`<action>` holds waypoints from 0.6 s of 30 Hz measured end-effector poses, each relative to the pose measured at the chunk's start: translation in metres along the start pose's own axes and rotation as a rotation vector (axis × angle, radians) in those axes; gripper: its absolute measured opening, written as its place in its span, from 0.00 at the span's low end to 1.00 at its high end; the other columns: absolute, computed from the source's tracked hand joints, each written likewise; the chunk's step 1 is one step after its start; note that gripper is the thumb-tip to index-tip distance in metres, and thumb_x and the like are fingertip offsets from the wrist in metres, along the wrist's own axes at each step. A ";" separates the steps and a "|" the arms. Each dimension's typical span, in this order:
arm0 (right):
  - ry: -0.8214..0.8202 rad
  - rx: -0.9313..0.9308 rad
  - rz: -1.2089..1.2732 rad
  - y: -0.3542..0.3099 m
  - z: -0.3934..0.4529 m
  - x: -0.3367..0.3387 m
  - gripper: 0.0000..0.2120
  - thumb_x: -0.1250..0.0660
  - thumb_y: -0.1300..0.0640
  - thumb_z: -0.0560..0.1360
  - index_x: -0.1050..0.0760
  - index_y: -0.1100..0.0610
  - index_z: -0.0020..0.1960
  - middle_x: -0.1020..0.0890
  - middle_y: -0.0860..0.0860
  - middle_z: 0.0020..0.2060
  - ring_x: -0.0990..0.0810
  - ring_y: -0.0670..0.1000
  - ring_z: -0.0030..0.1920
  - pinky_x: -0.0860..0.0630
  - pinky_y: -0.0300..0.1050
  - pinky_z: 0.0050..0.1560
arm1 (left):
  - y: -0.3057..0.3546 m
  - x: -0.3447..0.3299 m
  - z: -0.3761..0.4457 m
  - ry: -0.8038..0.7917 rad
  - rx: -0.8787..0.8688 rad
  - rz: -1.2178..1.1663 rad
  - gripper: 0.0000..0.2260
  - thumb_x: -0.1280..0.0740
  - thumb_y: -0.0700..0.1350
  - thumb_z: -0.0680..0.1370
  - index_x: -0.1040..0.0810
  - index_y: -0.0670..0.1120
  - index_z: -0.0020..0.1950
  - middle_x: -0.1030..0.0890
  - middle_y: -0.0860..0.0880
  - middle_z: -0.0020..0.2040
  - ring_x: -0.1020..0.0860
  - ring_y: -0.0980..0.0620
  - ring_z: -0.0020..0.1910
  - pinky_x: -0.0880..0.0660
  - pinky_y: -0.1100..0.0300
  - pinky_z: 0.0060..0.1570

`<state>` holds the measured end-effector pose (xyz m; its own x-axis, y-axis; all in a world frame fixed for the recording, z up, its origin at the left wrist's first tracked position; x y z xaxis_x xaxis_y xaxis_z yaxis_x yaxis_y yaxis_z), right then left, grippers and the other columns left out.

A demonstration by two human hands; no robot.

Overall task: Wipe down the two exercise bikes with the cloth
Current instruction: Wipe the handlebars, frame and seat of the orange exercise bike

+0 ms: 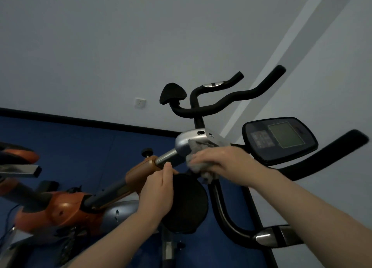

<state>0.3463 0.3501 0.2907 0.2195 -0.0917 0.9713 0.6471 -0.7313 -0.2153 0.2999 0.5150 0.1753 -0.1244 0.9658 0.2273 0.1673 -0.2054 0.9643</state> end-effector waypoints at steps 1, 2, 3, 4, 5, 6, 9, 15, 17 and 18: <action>0.044 -0.031 0.003 0.002 -0.001 0.002 0.14 0.37 0.49 0.79 0.23 0.41 0.63 0.21 0.39 0.62 0.24 0.43 0.62 0.27 0.50 0.64 | 0.000 0.000 -0.001 0.005 0.000 -0.003 0.27 0.52 0.57 0.83 0.17 0.52 0.40 0.17 0.51 0.35 0.21 0.60 0.37 0.23 0.49 0.49; 0.080 -0.045 0.008 -0.002 -0.002 -0.001 0.14 0.37 0.50 0.79 0.22 0.42 0.62 0.21 0.41 0.62 0.23 0.44 0.62 0.27 0.50 0.63 | 0.000 0.000 -0.002 0.009 -0.002 -0.011 0.27 0.53 0.57 0.83 0.16 0.52 0.41 0.17 0.51 0.35 0.20 0.58 0.38 0.23 0.49 0.49; 0.092 -0.019 0.013 -0.012 -0.002 -0.011 0.14 0.36 0.53 0.79 0.21 0.45 0.62 0.21 0.42 0.63 0.24 0.44 0.63 0.27 0.50 0.64 | 0.001 0.000 -0.001 0.007 -0.005 -0.017 0.27 0.52 0.56 0.83 0.16 0.52 0.41 0.16 0.50 0.36 0.20 0.57 0.39 0.23 0.48 0.49; 0.073 0.038 0.015 -0.023 -0.001 -0.022 0.15 0.35 0.57 0.78 0.21 0.47 0.63 0.22 0.43 0.64 0.25 0.44 0.65 0.29 0.50 0.66 | 0.001 0.000 -0.001 0.001 -0.004 -0.026 0.26 0.52 0.55 0.84 0.16 0.52 0.42 0.16 0.50 0.37 0.19 0.55 0.40 0.23 0.47 0.49; 0.039 0.086 0.003 -0.027 -0.001 -0.027 0.17 0.35 0.60 0.78 0.22 0.48 0.64 0.23 0.42 0.66 0.27 0.44 0.67 0.30 0.50 0.68 | 0.001 0.000 -0.001 -0.007 -0.002 -0.034 0.26 0.52 0.54 0.84 0.16 0.52 0.42 0.16 0.49 0.37 0.19 0.55 0.41 0.23 0.47 0.50; 0.002 0.095 -0.023 -0.024 0.000 -0.023 0.18 0.35 0.59 0.78 0.23 0.46 0.65 0.25 0.40 0.67 0.28 0.43 0.68 0.30 0.49 0.68 | 0.001 0.000 -0.001 -0.014 -0.005 -0.036 0.26 0.52 0.54 0.85 0.16 0.52 0.42 0.16 0.49 0.37 0.19 0.55 0.41 0.23 0.47 0.50; 0.010 -0.038 -0.077 0.007 -0.001 0.005 0.17 0.37 0.54 0.80 0.25 0.40 0.66 0.24 0.38 0.66 0.26 0.44 0.66 0.28 0.49 0.66 | 0.003 0.001 -0.002 -0.021 -0.018 0.017 0.27 0.53 0.54 0.84 0.16 0.49 0.41 0.17 0.48 0.36 0.20 0.55 0.38 0.23 0.48 0.47; 0.112 0.016 -0.077 -0.020 -0.014 -0.024 0.17 0.34 0.62 0.77 0.21 0.50 0.64 0.23 0.45 0.67 0.26 0.46 0.67 0.28 0.47 0.66 | 0.021 0.003 -0.006 -0.030 -0.159 0.005 0.17 0.47 0.49 0.83 0.19 0.57 0.45 0.19 0.62 0.42 0.23 0.67 0.45 0.29 0.64 0.44; 0.157 -0.038 -0.100 -0.007 -0.023 -0.012 0.21 0.35 0.65 0.76 0.23 0.50 0.66 0.26 0.45 0.69 0.28 0.47 0.69 0.29 0.46 0.67 | 0.038 0.002 -0.005 -0.075 -0.263 0.020 0.13 0.44 0.47 0.83 0.20 0.58 0.47 0.20 0.65 0.43 0.23 0.67 0.47 0.29 0.68 0.44; 0.166 -0.085 -0.104 -0.001 -0.031 -0.006 0.23 0.36 0.67 0.76 0.24 0.50 0.67 0.26 0.45 0.69 0.29 0.47 0.69 0.29 0.45 0.67 | 0.048 0.000 -0.004 -0.107 -0.312 0.027 0.12 0.43 0.47 0.82 0.21 0.58 0.48 0.20 0.66 0.44 0.23 0.67 0.47 0.29 0.70 0.44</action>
<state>0.3218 0.3302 0.2884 0.0267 -0.1174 0.9927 0.5943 -0.7967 -0.1102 0.3043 0.5046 0.2221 -0.0174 0.9671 0.2537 -0.1408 -0.2536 0.9570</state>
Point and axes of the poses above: each hand's wrist, its own z-axis towards the middle knuckle, its own x-axis out of the back of the hand, y = z × x, the point moved 4 cm from there along z, towards the middle knuckle
